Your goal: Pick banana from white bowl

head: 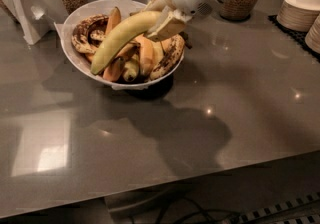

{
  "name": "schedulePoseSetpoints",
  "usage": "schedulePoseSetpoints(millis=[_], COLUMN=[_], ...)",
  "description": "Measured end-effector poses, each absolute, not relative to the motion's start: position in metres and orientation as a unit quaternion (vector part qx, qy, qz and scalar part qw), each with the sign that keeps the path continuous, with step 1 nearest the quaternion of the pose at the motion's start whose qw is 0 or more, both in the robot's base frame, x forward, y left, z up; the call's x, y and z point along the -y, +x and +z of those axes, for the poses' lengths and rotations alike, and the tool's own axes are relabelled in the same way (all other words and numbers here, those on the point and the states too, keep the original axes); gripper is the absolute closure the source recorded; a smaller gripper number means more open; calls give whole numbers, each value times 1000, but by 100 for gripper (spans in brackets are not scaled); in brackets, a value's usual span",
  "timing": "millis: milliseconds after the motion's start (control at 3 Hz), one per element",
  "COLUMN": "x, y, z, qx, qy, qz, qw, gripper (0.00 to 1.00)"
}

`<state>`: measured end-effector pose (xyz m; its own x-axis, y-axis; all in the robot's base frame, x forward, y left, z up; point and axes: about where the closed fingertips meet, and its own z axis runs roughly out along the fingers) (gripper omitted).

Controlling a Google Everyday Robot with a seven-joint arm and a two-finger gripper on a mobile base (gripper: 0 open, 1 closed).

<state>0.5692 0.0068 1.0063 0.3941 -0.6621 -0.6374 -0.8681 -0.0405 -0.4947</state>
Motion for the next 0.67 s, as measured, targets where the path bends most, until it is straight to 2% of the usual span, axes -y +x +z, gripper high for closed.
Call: schedulePoseSetpoints(millis=[667], x=[14], y=[549], z=[1046], qx=[-542], qy=[-681], qz=[143], qw=[471], gripper=[100])
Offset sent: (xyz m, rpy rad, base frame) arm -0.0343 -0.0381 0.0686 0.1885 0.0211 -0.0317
